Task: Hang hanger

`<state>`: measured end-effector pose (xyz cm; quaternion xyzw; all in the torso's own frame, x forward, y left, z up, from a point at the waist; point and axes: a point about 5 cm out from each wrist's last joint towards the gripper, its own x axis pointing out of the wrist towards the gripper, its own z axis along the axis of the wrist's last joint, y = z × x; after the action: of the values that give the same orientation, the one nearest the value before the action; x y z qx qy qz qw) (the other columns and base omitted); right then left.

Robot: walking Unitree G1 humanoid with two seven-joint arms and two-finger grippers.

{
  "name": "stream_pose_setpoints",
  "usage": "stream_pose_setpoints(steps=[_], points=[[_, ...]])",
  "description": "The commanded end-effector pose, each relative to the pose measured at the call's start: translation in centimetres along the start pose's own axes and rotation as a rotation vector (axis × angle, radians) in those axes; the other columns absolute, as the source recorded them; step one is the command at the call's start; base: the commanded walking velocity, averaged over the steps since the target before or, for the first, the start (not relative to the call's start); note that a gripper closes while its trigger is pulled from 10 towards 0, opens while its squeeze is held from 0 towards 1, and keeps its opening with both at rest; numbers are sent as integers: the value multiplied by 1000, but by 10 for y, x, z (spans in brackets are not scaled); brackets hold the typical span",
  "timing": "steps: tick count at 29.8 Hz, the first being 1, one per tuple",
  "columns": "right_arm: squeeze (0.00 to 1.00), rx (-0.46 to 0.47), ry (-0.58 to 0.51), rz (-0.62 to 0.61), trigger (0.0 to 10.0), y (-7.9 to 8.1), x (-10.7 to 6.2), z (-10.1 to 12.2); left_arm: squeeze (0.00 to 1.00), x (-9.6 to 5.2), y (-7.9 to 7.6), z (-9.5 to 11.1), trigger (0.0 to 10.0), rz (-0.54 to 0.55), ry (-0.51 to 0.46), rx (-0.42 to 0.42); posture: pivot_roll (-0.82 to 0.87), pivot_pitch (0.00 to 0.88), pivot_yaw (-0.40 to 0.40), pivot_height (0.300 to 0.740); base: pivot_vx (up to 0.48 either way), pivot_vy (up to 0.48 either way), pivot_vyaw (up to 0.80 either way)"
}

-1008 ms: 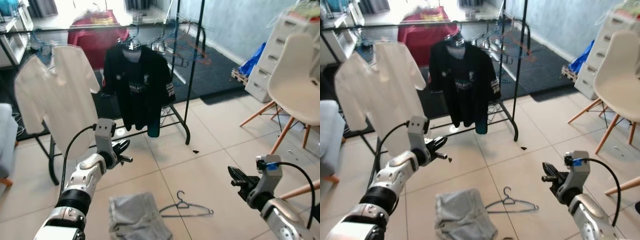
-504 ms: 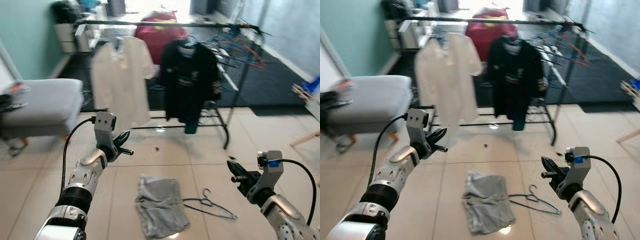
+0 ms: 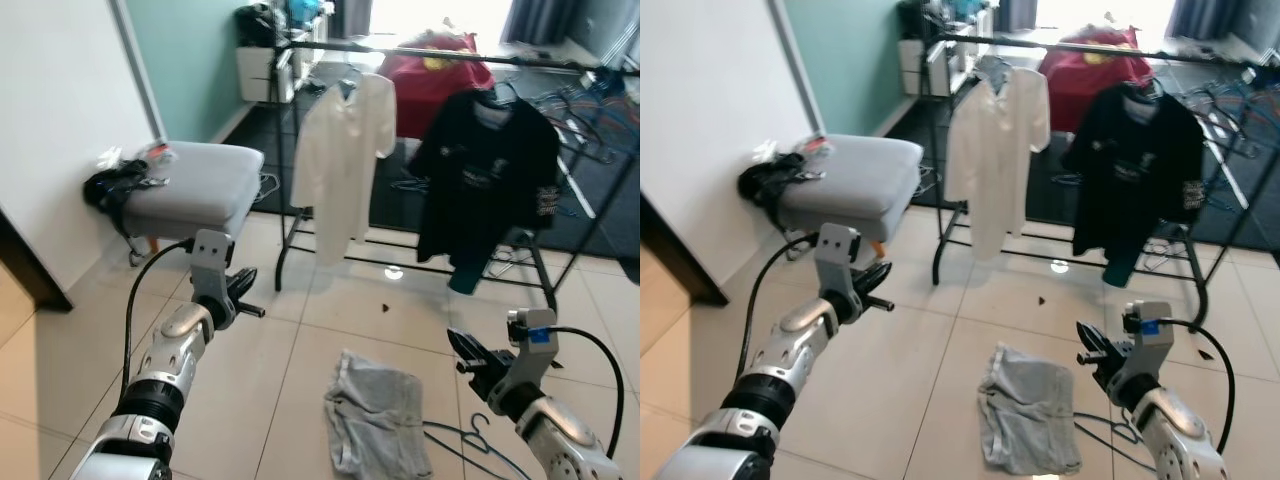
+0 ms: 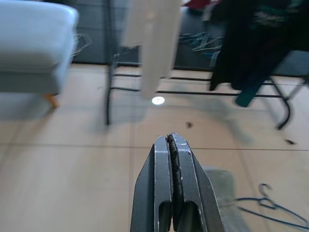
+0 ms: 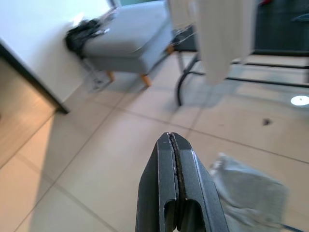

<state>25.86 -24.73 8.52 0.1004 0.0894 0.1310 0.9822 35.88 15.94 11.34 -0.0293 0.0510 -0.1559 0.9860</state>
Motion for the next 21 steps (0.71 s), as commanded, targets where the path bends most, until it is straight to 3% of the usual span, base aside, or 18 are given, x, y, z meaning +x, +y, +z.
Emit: stream_pose_setpoints(steps=[1, 8, 17, 21], points=[[0, -11, 14, -8, 10000, -2, -2, -4, 0, 0, 4, 3, 10000, 10, -13, 7, -95, 96, -1, 740, 0, 0, 769], [0, -23, 4, -42, 10000, -4, 1, -5, 0, 3, 0, 13, 10000, -25, -55, 5, -94, 94, -1, 740, 0, 0, 766], [0, -5, -12, -82, 10000, -8, 2, -4, 0, 5, -5, 18, 10000, -50, -77, 10, -90, 97, 1, 740, 230, 0, 0], [0, -6, -22, -85, 10000, -10, 2, -1, 0, 9, -7, 38, 10000, -62, -143, 3, -94, 101, 0, 740, 315, 0, 0]])
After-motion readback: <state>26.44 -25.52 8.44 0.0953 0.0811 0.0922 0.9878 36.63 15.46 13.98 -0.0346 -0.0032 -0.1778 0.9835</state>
